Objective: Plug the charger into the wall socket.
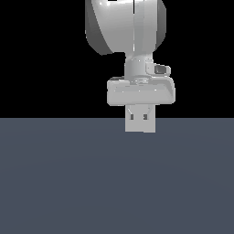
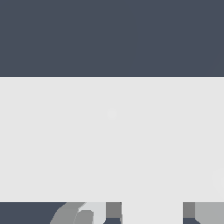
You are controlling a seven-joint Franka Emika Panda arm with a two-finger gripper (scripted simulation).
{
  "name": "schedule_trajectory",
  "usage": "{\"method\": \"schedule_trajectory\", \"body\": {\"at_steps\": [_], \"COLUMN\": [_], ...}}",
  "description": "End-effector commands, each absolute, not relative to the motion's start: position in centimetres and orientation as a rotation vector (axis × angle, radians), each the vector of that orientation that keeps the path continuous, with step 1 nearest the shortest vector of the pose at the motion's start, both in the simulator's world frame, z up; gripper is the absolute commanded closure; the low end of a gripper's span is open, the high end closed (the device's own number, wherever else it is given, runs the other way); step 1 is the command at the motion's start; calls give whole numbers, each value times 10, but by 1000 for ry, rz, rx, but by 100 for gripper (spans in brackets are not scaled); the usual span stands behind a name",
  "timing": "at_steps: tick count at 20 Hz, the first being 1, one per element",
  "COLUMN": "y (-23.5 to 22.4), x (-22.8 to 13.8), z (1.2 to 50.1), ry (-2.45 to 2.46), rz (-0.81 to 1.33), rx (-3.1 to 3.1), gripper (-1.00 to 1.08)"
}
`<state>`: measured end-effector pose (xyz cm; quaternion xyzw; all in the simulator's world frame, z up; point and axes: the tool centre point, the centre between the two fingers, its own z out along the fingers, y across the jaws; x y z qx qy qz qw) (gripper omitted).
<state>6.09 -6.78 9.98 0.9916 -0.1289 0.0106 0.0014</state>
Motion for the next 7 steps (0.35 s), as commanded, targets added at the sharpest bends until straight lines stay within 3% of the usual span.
{"method": "schedule_trajectory", "body": {"at_steps": [1, 7], "y": [-69, -71], "x": [67, 71], "z": [100, 100], "ry": [-404, -405], "rz": [34, 33], "rx": [3112, 3112], "gripper": [108, 108]}}
